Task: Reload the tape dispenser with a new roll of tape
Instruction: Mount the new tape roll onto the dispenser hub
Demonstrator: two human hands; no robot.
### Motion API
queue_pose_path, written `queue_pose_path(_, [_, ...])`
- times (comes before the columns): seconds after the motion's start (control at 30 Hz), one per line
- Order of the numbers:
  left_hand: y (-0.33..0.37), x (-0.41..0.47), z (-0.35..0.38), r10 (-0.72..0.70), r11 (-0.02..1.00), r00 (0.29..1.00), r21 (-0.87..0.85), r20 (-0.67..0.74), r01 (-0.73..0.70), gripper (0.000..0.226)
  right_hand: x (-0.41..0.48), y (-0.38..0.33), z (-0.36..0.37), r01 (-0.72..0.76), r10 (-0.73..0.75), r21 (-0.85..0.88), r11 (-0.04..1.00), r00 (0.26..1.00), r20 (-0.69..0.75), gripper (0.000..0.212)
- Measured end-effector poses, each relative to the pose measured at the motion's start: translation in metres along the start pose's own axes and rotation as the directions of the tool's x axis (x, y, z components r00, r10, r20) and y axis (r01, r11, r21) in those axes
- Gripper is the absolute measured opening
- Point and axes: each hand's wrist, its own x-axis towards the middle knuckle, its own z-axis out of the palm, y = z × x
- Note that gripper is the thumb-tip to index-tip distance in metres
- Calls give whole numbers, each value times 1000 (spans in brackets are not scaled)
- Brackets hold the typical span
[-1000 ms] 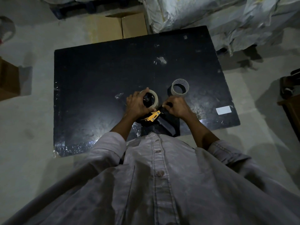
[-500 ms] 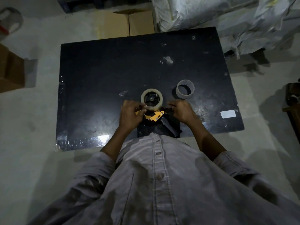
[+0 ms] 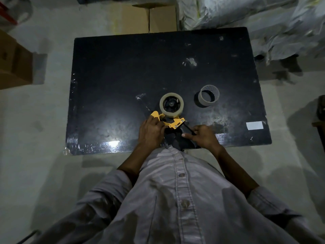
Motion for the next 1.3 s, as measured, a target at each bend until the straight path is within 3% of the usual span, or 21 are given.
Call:
queue_pose_path(0.13, [0,-7,6,-15,998,994,-64,-106,8,14,-2,-1,0,-38,38,1,999,999,-26,37])
queue_pose_path(0.23, [5,-18,10,-44,990,986,-138,-163,21,14,-1,2,4,-57,59,31,998,998,-36,42])
queue_pose_path(0.53, [10,-31,4,-187,949,979,-272,-86,158,27,-11,-1,11,1,4,74,997,998,-67,58])
queue_pose_path(0.6, [-1,-17,-12,-318,889,948,-352,-18,292,33,-10,1,10,-13,17,59,998,997,-69,52])
queue_pose_path(0.67, [-21,11,-20,-474,789,881,-439,10,429,36,-11,-3,4,-50,55,53,997,994,-96,65])
queue_pose_path(0.73, [-39,45,-27,-533,709,843,-506,69,490,38,-8,-11,-13,-87,97,59,994,979,-182,73])
queue_pose_path(0.83, [-48,85,-35,-421,669,852,-527,313,524,44,16,-26,-48,-42,42,8,999,934,-356,60])
queue_pose_path(0.93, [-45,106,-27,-290,713,840,-482,459,510,49,52,-48,-72,76,-84,-35,996,946,-314,44])
queue_pose_path(1.03, [-40,115,-9,-282,701,837,-495,469,514,38,85,-65,-73,135,-139,-35,990,963,-231,41])
queue_pose_path(1.13, [-34,120,-4,-349,658,812,-495,467,567,24,99,-68,-61,104,-110,-36,994,974,-200,34])
queue_pose_path(1.3, [-36,124,-10,-381,621,788,-498,483,606,20,100,-49,-40,90,-83,21,996,973,-214,30])
